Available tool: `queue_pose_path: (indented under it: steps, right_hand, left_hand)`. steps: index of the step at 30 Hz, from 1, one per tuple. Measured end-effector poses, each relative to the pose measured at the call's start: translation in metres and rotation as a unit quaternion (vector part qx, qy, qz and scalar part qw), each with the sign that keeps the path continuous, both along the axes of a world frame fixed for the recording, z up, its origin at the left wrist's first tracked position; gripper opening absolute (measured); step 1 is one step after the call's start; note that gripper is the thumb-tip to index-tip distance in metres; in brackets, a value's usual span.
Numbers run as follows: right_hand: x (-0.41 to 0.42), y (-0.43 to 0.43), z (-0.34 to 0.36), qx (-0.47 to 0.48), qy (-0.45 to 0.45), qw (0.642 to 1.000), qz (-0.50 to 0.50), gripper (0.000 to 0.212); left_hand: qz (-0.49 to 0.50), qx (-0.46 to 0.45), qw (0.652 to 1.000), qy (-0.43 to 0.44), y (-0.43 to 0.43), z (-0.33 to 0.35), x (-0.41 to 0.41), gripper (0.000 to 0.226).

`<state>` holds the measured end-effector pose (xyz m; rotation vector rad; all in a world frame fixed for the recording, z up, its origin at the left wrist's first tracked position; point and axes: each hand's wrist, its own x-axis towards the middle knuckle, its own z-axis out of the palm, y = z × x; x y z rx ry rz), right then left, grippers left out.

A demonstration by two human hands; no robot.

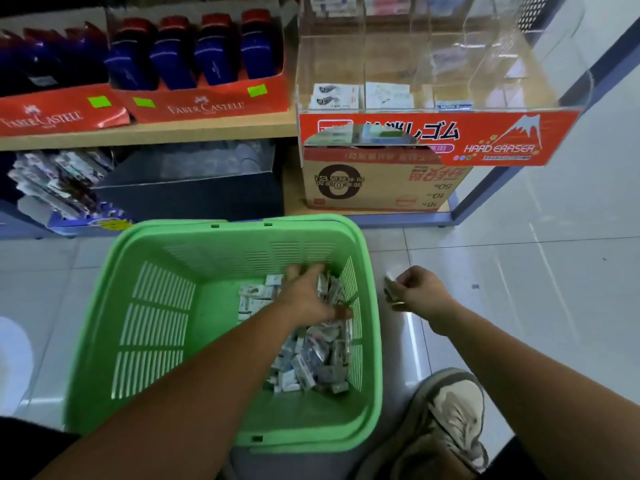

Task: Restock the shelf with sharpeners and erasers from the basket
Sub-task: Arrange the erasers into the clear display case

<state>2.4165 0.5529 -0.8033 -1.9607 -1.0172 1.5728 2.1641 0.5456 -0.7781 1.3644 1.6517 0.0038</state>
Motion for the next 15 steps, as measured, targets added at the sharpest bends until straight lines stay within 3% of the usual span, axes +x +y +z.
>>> queue_pose_path:
  steps: [3,6,9,12,15]
  right_hand:
    - [-0.003,-0.001,0.042,-0.005,0.113,0.993,-0.036,0.013]
    - [-0.008,-0.005,0.077,-0.028,0.157,0.987,0.022,0.024]
    - [-0.015,-0.008,0.102,-0.045,0.162,0.984,0.056,0.016]
    - [-0.02,-0.005,0.124,-0.057,0.163,0.984,0.042,0.041]
    - [-0.019,-0.004,0.149,-0.051,0.089,0.993,0.057,0.05]
  left_hand:
    - [0.012,-0.007,1.0,0.006,0.003,-0.001,-0.003,0.108]
    - [0.014,0.004,1.0,0.011,0.007,-0.006,-0.006,0.096]
    - [-0.015,0.021,1.0,0.009,0.011,-0.006,-0.001,0.074]
    - [-0.053,0.034,0.998,0.031,0.009,-0.005,0.011,0.062]
    - [-0.058,0.051,0.997,0.028,0.008,-0.004,0.011,0.051]
